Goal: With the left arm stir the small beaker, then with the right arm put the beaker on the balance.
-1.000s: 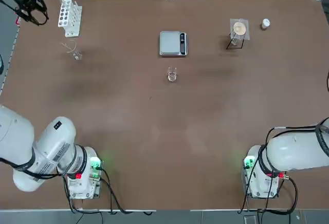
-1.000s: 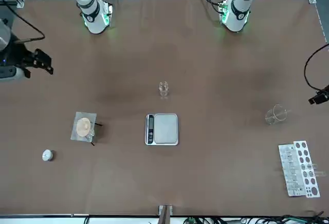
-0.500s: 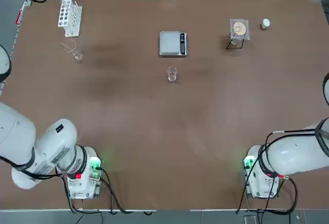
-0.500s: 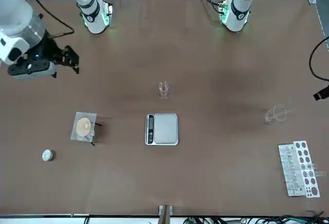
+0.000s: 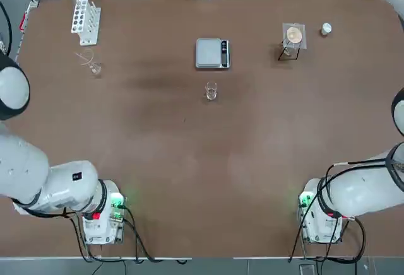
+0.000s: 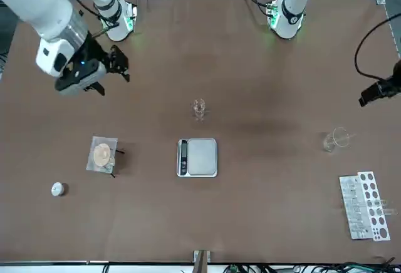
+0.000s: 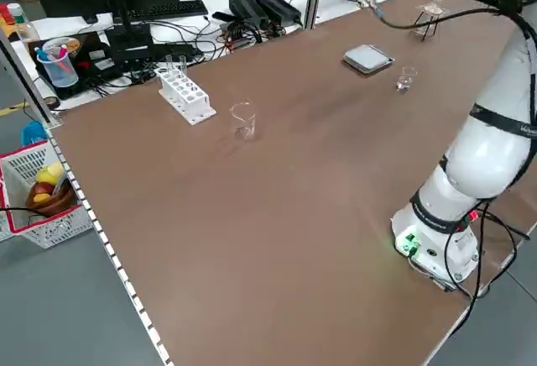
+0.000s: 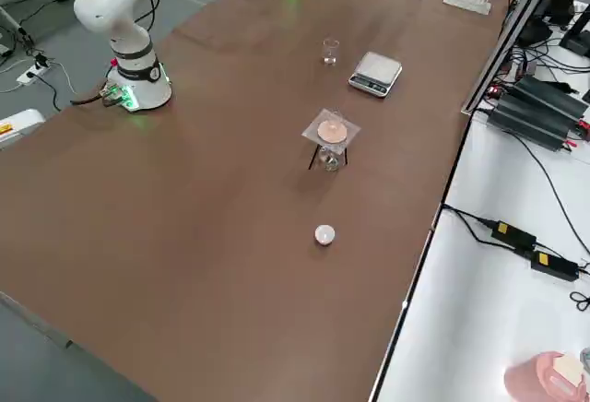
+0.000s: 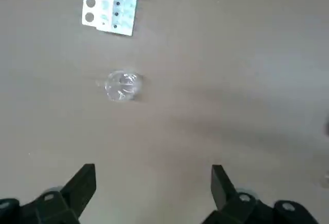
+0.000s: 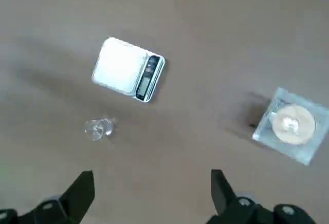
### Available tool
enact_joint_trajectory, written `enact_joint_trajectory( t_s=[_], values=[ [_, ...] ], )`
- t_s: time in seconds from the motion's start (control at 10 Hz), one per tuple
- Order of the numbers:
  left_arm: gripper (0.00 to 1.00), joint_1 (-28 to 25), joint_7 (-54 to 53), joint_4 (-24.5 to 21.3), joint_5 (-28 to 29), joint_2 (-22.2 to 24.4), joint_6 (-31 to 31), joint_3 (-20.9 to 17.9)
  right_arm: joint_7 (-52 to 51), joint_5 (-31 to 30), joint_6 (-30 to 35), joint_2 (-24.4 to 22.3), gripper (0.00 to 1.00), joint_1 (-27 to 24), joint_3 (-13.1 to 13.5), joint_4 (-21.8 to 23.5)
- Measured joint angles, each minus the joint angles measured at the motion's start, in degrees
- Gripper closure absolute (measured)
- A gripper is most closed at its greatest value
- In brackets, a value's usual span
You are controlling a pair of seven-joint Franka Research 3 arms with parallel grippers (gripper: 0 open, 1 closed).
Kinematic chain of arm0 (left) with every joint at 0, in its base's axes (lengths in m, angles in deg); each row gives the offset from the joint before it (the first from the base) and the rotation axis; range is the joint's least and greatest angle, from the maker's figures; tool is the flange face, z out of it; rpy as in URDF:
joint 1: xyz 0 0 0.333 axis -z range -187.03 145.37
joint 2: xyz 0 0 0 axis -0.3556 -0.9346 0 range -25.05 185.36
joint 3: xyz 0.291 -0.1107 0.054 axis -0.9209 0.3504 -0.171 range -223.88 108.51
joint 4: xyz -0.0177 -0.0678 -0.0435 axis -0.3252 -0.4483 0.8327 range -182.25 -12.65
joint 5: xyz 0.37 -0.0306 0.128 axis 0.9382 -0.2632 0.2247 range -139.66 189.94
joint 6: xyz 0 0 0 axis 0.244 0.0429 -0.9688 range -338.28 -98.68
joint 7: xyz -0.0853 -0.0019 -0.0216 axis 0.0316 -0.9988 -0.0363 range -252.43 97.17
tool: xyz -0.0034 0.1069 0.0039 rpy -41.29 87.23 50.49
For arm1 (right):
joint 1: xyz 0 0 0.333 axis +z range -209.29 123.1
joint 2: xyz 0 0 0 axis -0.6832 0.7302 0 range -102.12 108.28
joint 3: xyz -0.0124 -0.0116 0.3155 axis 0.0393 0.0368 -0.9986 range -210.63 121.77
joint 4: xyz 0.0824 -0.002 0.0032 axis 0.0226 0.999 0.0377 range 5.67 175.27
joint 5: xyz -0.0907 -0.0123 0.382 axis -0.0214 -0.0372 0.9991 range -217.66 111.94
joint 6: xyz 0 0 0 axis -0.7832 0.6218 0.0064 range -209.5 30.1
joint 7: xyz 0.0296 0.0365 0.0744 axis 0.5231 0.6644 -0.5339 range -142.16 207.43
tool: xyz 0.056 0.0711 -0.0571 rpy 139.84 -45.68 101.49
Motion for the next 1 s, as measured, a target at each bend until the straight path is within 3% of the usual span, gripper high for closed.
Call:
enact_joint_trajectory(
  t_s=[0.2, 0.4, 0.6, 1.0],
  values=[
    [0.01, 6.13, 0.00, 0.06, -1.01, 2.37, 0.67, -4.58, -16.04, 0.59, -2.39, 2.28, 0.00, -0.06, 0.30, 0.23],
    [0.01, 6.61, -1.28, 0.04, -3.23, 4.08, 3.29, -6.92, -28.55, 3.84, -8.00, 5.69, 0.00, -0.17, 0.49, 0.91],
    [0.01, 6.37, -2.67, -0.27, -4.14, 4.46, 4.82, -7.95, -37.60, 10.33, -16.75, 7.92, 0.00, -0.15, 0.49, 4.76],
    [0.01, 6.62, -4.70, -1.24, -4.18, 4.22, 4.88, -7.68, -51.64, 22.91, -24.97, 8.31, 0.00, 0.35, 0.20, 12.16]
  ],
)
